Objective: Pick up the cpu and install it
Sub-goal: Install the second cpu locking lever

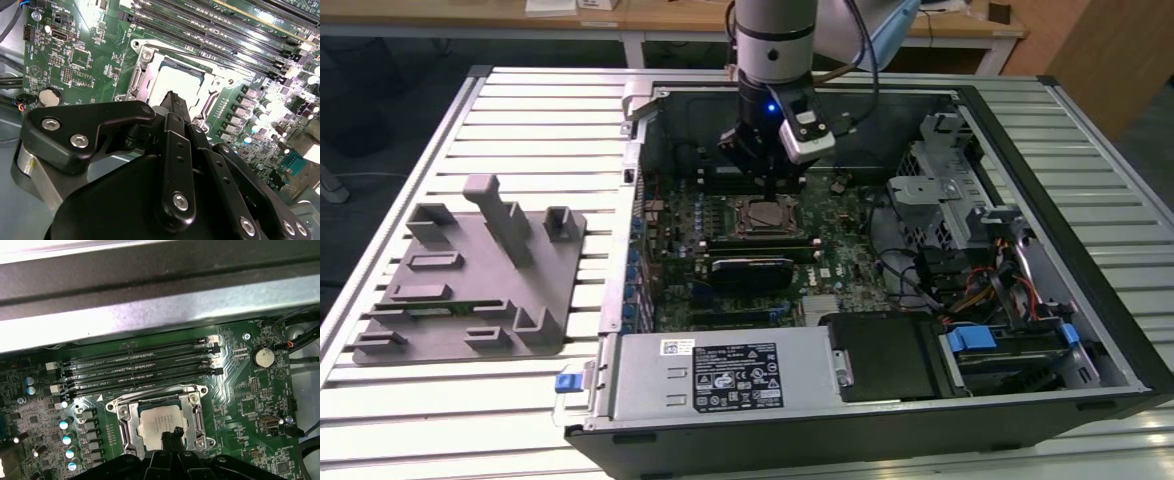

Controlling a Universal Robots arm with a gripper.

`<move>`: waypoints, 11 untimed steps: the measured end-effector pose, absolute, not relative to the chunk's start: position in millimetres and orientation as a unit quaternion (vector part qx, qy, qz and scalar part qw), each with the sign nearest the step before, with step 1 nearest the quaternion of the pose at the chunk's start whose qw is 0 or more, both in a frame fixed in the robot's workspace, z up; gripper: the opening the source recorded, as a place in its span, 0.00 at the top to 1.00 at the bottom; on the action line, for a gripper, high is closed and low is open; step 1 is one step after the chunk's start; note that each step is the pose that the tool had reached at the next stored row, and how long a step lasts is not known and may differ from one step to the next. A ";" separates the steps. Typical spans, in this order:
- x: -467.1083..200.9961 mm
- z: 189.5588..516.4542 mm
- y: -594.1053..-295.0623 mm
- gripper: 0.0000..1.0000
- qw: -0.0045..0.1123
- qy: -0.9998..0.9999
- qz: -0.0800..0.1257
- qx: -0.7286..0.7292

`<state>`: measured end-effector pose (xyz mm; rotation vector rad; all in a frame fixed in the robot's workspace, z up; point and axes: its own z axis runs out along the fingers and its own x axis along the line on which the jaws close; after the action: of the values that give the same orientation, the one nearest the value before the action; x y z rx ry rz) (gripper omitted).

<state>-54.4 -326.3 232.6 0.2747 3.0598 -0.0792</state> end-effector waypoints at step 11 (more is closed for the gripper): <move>-54.4 232.6 -332.6 0.89 0.034 0.995 -0.026 0.089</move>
<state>-54.4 -332.6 232.6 0.2747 3.0598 -0.0792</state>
